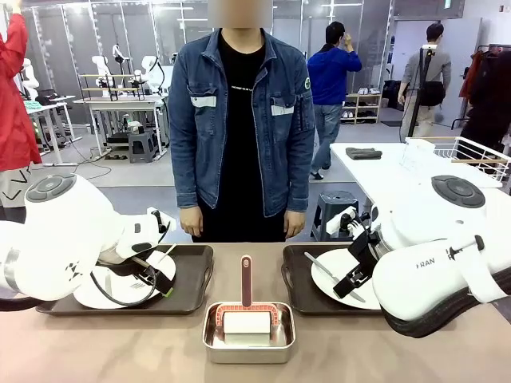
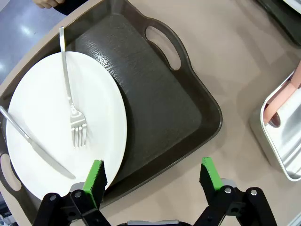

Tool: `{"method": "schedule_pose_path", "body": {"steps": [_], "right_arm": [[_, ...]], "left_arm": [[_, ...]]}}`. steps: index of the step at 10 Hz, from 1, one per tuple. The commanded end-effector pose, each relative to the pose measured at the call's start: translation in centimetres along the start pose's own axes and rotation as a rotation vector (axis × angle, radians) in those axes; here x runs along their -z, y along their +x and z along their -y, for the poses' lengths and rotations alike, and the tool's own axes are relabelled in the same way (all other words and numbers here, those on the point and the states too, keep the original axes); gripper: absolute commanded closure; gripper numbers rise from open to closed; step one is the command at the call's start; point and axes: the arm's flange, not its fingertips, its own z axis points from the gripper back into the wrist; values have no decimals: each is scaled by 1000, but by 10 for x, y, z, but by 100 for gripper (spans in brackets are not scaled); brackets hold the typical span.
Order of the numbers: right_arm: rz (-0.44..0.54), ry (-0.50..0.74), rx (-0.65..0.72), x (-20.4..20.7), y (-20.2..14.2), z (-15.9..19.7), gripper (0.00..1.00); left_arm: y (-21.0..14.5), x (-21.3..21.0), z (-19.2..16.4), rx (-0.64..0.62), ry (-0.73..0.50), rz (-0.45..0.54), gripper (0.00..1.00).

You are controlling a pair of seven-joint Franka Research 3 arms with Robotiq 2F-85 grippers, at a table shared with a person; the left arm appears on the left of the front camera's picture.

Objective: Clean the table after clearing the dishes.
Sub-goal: When the left (or right) Handle tray is removed, use the left hand (or right hand) to clean the left (or right) side of the table with the Lint Roller.

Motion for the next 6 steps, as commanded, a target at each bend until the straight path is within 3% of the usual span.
{"method": "schedule_pose_path", "body": {"steps": [1,4,5,6], "right_arm": [[0,1,0,0,0,-1,0],[0,0,0,0,0,0,0],[26,93,20,-16,15,23,0],[-6,199,56,-31,30,46,0]], "left_arm": [[0,0,0,-1,0,0,0],[0,0,0,0,0,0,0],[11,-20,-12,32,16,-28,0],[22,-43,-32,14,-89,-57,0]]}}
